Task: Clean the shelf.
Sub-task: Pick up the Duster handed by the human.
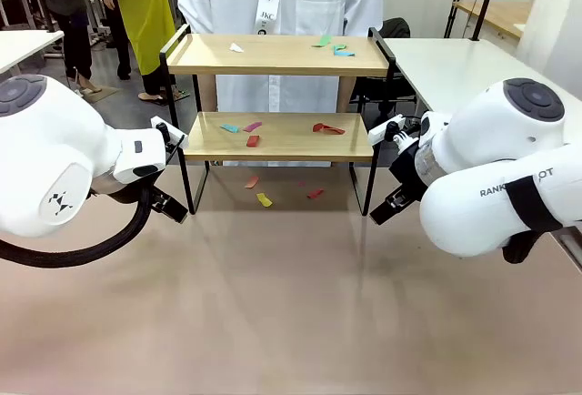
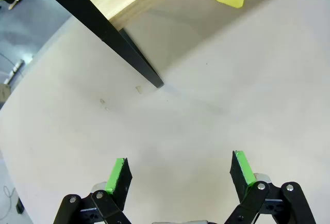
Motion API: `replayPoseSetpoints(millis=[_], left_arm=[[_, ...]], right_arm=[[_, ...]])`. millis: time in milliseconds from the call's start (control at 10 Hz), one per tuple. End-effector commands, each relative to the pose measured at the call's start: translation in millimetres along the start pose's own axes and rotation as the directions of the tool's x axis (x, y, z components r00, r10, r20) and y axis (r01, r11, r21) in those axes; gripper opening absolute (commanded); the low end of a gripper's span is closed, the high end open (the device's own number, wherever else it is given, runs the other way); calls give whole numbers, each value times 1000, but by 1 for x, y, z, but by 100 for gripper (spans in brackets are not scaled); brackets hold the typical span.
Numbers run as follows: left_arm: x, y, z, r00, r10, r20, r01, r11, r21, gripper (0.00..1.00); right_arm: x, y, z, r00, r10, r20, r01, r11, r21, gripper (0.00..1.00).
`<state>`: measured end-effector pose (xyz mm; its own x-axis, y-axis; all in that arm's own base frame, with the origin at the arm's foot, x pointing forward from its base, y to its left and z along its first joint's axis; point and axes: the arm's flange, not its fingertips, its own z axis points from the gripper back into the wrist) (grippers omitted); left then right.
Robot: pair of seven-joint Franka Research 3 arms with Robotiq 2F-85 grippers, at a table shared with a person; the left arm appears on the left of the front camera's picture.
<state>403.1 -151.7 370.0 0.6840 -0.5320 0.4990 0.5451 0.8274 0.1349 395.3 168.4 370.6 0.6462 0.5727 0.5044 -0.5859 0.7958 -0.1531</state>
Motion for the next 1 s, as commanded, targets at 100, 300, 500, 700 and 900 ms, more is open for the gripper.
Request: replayPoseSetpoints(millis=[100,300,500,700,900], left_arm=[[0,0,0,1000,0,0,0,1000,0,100],[0,0,0,1000,0,0,0,1000,0,100],[10,26,49,995,17,96,-11,998,-63,100],[3,58,92,988,-28,154,49,990,-134,100],[-9,103,119,971,-102,214,152,960,-234,100]], right_arm=[[0,0,0,1000,-1,0,1,1000,0,100],[0,0,0,1000,0,0,0,1000,0,100],[16,-25,48,995,-18,99,16,1000,25,100],[14,-61,90,982,-14,190,4,999,52,100],[-14,-119,123,951,-32,308,4,996,91,100]])
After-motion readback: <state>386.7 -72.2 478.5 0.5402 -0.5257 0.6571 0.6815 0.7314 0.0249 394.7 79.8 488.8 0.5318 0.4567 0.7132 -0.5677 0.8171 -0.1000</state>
